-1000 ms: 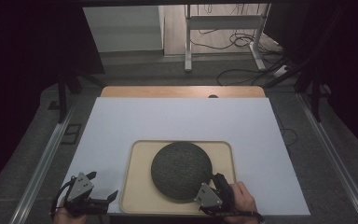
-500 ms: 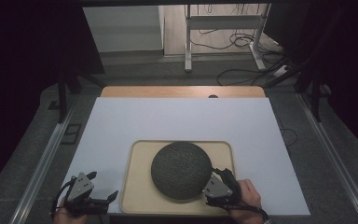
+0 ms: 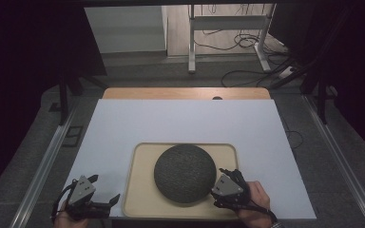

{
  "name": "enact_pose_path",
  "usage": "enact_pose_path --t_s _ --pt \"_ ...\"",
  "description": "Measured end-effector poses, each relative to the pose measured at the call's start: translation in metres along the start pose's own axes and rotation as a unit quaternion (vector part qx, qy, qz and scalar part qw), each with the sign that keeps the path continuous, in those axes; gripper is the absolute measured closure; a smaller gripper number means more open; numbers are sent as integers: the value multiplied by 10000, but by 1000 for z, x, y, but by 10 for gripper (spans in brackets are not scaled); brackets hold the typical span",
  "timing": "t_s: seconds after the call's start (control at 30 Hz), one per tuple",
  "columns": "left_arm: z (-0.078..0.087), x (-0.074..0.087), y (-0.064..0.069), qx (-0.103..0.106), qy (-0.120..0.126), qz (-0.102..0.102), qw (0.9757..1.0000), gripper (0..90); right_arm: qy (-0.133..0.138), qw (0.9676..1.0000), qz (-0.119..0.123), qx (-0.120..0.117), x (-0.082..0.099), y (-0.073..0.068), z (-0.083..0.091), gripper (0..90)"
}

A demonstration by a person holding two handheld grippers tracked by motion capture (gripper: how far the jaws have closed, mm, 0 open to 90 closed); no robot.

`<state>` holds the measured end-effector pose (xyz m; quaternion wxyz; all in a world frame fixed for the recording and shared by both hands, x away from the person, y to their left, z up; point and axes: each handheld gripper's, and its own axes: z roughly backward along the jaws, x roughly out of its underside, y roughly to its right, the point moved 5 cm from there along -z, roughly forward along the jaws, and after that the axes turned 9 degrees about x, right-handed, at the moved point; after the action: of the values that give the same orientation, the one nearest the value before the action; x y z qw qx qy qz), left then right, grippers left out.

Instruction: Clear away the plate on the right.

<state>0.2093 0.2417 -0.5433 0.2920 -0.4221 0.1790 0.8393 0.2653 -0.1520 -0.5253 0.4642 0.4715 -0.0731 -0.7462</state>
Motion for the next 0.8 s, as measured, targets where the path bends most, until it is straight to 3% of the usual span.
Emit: enact_pose_path --t_s 0.33,0.53,0.8 --pt "1 0 0 -8 7 -7 10000 0 -139 9989 -405 -165 8 11 1 258" --pt "1 0 0 -11 21 8 10000 0 -180 9961 -811 -307 11 18 4 211" --pt "1 0 -1 -9 14 4 10000 0 -133 9923 -1191 -312 19 30 10 130"
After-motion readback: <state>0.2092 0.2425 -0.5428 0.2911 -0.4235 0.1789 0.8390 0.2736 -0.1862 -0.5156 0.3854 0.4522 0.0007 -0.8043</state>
